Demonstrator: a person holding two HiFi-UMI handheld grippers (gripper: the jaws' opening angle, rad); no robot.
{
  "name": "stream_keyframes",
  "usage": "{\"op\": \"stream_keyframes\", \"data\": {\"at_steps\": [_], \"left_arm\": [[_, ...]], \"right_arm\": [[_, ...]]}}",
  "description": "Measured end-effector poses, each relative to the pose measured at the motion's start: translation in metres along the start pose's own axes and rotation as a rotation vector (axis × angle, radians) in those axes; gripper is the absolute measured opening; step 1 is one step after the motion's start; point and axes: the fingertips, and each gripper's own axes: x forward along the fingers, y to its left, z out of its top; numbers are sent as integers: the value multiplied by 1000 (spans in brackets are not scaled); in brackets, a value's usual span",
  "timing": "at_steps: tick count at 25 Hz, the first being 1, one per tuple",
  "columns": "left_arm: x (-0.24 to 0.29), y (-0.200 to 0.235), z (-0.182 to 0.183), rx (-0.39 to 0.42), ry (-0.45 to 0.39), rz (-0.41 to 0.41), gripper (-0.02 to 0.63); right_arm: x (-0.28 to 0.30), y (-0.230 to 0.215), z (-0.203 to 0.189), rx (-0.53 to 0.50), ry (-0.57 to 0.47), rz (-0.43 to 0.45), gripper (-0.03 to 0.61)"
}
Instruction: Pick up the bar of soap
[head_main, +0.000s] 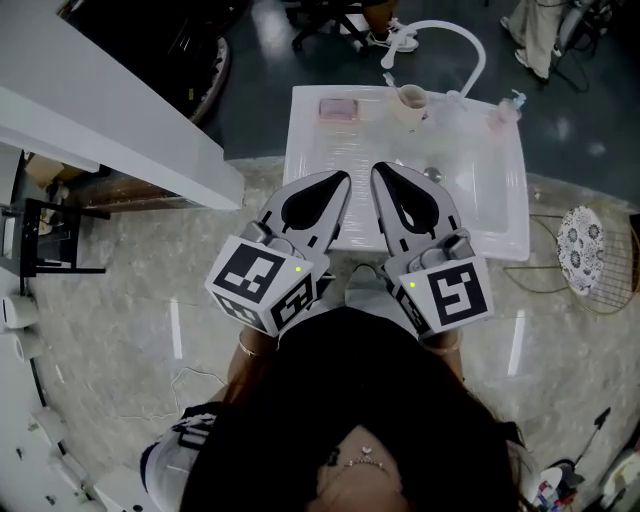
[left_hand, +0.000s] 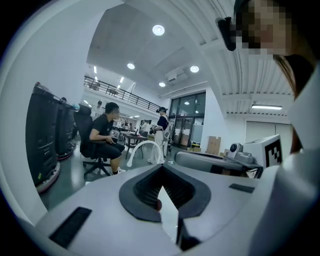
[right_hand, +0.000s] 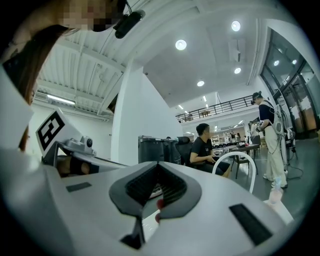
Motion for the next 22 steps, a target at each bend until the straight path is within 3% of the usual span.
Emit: {"op": "stream_keyframes", "data": {"at_steps": [13, 22], "left_arm": [[21, 26, 16, -24, 8, 93, 0], [45, 57, 17, -36, 17, 88, 0]], "right_arm": [[30, -31, 5, 30, 10, 56, 9], [61, -55, -8, 37, 27, 34, 9]]}}
